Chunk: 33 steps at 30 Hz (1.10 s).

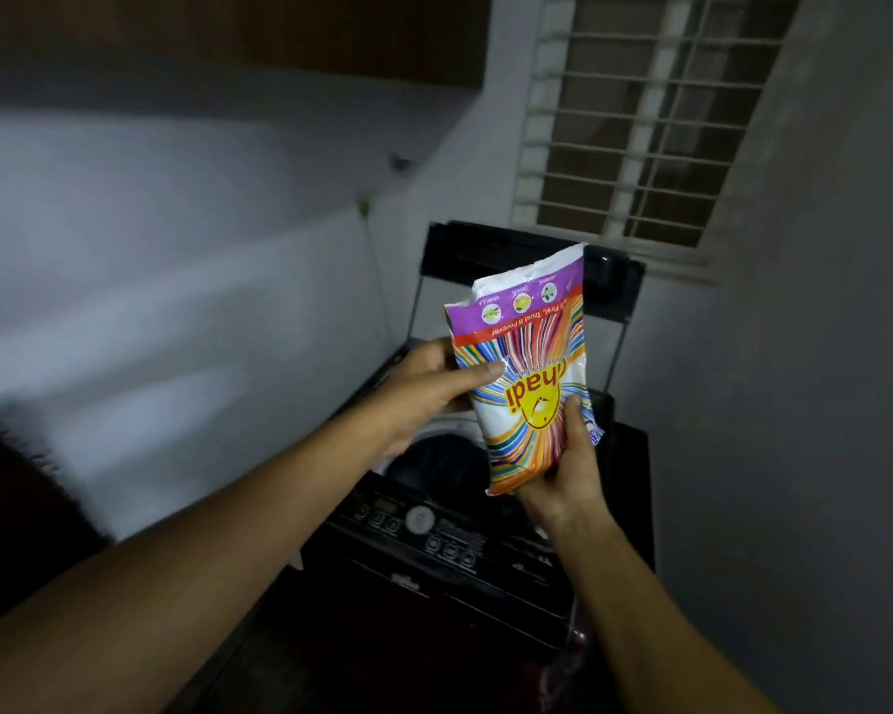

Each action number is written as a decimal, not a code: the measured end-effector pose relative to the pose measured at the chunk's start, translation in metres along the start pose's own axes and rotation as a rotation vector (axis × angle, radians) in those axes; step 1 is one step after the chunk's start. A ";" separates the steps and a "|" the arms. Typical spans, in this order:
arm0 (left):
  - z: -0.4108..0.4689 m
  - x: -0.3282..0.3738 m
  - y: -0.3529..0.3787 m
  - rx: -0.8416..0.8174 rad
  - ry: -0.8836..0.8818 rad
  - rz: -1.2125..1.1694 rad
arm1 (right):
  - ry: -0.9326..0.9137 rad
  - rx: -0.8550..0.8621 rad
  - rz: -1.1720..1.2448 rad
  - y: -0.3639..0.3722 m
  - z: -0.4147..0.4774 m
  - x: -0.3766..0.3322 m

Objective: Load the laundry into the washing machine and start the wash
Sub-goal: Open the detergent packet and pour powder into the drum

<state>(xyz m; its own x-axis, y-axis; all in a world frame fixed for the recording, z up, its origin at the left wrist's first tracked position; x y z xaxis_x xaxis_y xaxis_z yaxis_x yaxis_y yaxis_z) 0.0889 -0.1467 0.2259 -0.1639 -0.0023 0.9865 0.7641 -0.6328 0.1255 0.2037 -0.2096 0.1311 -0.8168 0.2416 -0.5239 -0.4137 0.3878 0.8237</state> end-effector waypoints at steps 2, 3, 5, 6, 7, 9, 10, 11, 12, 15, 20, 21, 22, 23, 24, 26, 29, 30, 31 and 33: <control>-0.019 0.005 -0.032 0.130 0.028 -0.006 | 0.030 -0.050 -0.021 0.028 -0.001 0.029; -0.028 0.011 -0.049 0.201 0.051 -0.012 | 0.039 -0.068 -0.026 0.039 0.000 0.042; -0.043 0.019 -0.085 0.337 0.101 -0.001 | 0.064 -0.095 -0.093 0.058 -0.002 0.067; -0.051 0.023 -0.102 0.389 0.122 0.006 | 0.089 -0.101 -0.164 0.066 -0.003 0.081; -0.061 0.026 -0.119 0.430 0.137 0.016 | 0.110 -0.079 -0.266 0.070 -0.005 0.096; -0.080 0.029 -0.147 0.492 0.161 0.028 | 0.166 0.013 -0.509 0.064 -0.005 0.123; -0.091 0.031 -0.163 0.521 0.169 0.031 | 0.185 0.055 -0.634 0.063 -0.008 0.135; -0.101 0.031 -0.178 0.546 0.174 0.042 | 0.171 0.075 -0.751 0.061 -0.005 0.143; -0.113 0.030 -0.194 0.569 0.172 0.048 | 0.124 0.073 -0.838 0.065 -0.005 0.150; -0.146 0.026 -0.235 0.603 0.145 0.077 | -0.044 -0.068 -0.926 0.106 -0.013 0.166; -0.203 0.024 -0.299 0.699 0.128 0.115 | 0.073 -0.330 -0.885 0.168 -0.031 0.237; -0.213 0.024 -0.310 0.714 0.132 0.111 | 0.087 -0.329 -0.872 0.172 -0.029 0.252; -0.224 0.023 -0.324 0.738 0.135 0.104 | 0.100 -0.334 -0.859 0.179 -0.030 0.268; -0.235 0.021 -0.336 0.761 0.135 0.103 | 0.111 -0.336 -0.851 0.184 -0.031 0.282; -0.243 0.018 -0.347 0.780 0.131 0.098 | 0.119 -0.344 -0.847 0.190 -0.033 0.295; -0.261 0.008 -0.369 0.827 0.116 0.110 | 0.157 -0.375 -0.844 0.196 -0.034 0.325; -0.285 -0.015 -0.396 0.917 0.095 0.087 | 0.214 -0.396 -0.879 0.195 -0.028 0.360; -0.292 -0.026 -0.404 0.956 0.078 0.077 | 0.229 -0.401 -0.903 0.193 -0.025 0.369; -0.298 -0.034 -0.410 0.991 0.061 0.075 | 0.244 -0.413 -0.921 0.190 -0.020 0.378; -0.305 -0.051 -0.423 1.068 0.032 0.061 | 0.282 -0.468 -0.967 0.185 -0.010 0.397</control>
<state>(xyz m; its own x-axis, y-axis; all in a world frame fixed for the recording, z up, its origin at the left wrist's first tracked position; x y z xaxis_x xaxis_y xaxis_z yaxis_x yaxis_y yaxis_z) -0.4161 -0.1152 0.0907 -0.1117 -0.0412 0.9929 0.9195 0.3747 0.1190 -0.2014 -0.0506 0.0779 -0.1055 -0.2159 -0.9707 -0.9884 -0.0848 0.1262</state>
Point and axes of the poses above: each hand's wrist, its own z-axis towards the middle knuckle, its own y-axis out of the palm, x = y × z, the point moved 9 cm from there along z, towards the middle knuckle, and after that the axes turned 6 degrees about x, right-handed, at the moved point
